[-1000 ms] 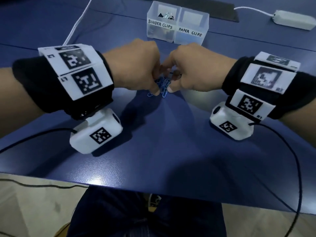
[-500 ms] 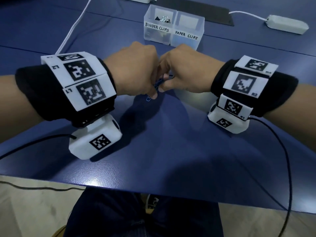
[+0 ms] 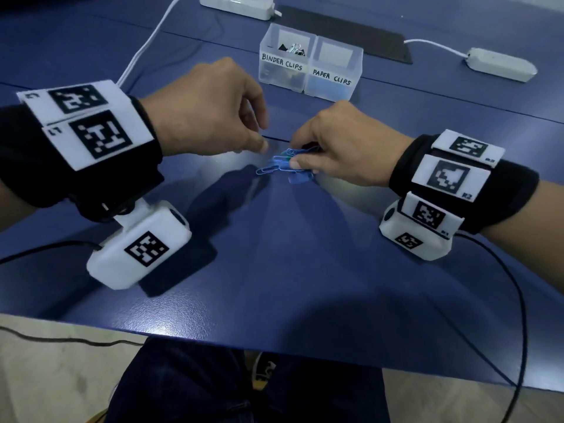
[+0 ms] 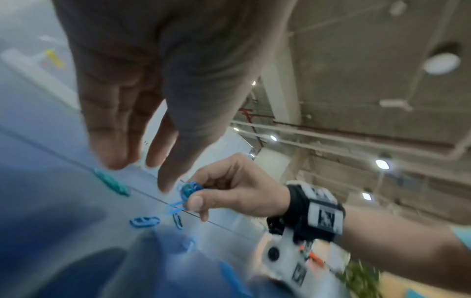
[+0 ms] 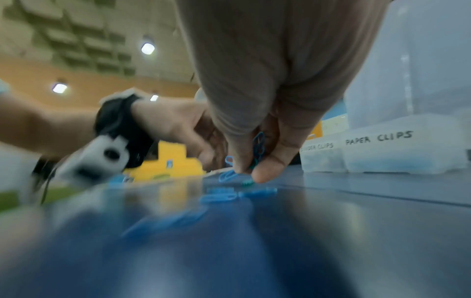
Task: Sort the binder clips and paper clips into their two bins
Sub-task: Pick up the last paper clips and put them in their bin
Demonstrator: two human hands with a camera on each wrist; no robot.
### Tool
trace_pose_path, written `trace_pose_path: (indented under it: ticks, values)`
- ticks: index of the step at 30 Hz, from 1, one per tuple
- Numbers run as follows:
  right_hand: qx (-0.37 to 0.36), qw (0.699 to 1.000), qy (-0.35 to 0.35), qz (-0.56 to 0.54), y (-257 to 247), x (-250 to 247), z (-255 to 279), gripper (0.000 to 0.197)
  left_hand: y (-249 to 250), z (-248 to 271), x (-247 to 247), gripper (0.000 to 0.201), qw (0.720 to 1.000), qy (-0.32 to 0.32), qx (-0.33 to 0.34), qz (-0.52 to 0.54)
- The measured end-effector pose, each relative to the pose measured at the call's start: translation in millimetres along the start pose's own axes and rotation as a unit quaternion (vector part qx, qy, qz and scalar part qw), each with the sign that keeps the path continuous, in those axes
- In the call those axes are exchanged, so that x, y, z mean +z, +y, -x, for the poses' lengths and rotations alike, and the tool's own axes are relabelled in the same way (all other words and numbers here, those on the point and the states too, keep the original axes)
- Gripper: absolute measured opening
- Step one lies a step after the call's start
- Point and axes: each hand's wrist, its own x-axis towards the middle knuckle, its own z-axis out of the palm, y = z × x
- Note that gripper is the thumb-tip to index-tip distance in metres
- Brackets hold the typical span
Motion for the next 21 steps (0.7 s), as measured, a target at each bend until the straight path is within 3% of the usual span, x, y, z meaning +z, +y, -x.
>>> trace_pose_path:
  ticks: [8, 13, 16, 21]
  values:
    - [0.095, 0.991, 0.069, -0.068, 16, -31, 5, 0.021, 2, 1, 14, 0.045, 0.985, -0.079, 0.043, -0.147]
    - [0.165, 0.977, 0.135, -0.019, 50, -68, -19, 0.024, 4, -12, 19, 0.041, 0.966, -0.074, 0.083, -0.231]
    - [0.194, 0.974, 0.108, 0.048, 70, -77, -45, 0.027, 1, -20, 9, 0.032, 0.961, -0.087, 0.090, -0.248]
    - [0.212, 0.966, -0.010, 0.148, 86, -71, -78, 0.015, -7, -24, 10, 0.027, 0.956, -0.111, 0.100, -0.254]
